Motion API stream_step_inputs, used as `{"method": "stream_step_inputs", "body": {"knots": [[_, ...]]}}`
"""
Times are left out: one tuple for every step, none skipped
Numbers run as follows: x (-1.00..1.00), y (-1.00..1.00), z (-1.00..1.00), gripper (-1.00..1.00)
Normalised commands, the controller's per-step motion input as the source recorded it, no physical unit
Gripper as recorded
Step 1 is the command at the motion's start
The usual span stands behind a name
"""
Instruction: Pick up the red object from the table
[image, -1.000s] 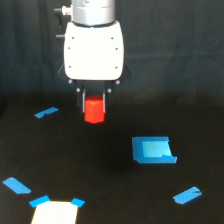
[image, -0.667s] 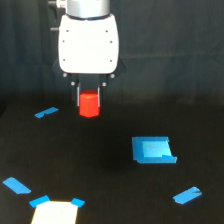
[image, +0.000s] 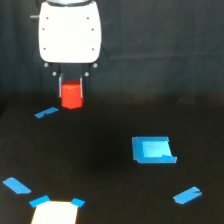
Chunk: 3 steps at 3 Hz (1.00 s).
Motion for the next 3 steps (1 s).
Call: {"method": "stream_step_inputs", "body": {"knots": [[0.25, 0.37, 1.00, -1.00], [0.17, -0.36, 1.00, -1.00], [-0.46, 0.03, 0.61, -0.93]]}}
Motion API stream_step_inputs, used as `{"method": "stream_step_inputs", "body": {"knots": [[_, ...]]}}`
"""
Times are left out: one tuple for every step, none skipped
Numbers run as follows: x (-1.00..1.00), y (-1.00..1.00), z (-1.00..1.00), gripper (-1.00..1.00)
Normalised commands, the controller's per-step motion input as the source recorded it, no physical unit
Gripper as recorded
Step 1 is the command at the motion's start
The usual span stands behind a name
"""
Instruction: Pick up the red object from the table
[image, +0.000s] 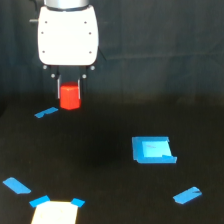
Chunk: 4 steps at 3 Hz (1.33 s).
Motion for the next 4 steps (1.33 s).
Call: {"method": "stream_step_inputs", "body": {"knots": [[-0.26, 0.21, 1.00, -1.00], [0.14, 0.15, 1.00, -1.00], [0.17, 0.46, 1.00, -0.86], [-0.09, 0.19, 1.00, -1.00]]}}
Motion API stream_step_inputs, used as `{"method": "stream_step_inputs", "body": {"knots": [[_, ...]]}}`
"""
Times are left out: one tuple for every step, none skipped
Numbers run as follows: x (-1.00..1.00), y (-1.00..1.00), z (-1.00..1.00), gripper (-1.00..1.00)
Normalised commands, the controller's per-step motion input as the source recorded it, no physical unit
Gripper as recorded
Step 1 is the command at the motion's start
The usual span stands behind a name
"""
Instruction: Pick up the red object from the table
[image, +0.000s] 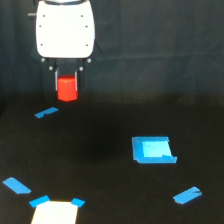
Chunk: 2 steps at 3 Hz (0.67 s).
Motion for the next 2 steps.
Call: {"method": "stream_step_inputs", "body": {"knots": [[0.56, 0.84, 1.00, -1.00], [-0.51, -0.16, 0.85, -1.00]]}}
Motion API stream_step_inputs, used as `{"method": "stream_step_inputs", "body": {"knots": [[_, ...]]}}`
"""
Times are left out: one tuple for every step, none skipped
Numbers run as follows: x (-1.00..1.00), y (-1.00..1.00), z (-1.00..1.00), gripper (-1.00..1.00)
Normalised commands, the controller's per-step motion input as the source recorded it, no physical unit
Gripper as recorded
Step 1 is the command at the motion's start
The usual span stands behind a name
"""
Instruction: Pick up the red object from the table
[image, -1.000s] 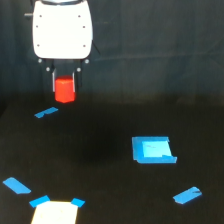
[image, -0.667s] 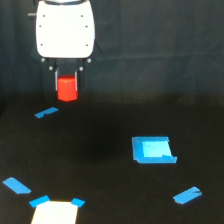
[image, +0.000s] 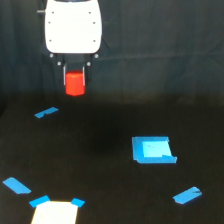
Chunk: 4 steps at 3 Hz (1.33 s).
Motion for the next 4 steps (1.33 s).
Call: {"method": "stream_step_inputs", "body": {"knots": [[0.33, 0.75, 1.00, -1.00], [-0.52, 0.01, 0.49, -0.81], [-0.27, -0.71, 1.00, -0.73], [-0.29, 0.06, 0.94, -0.82]]}}
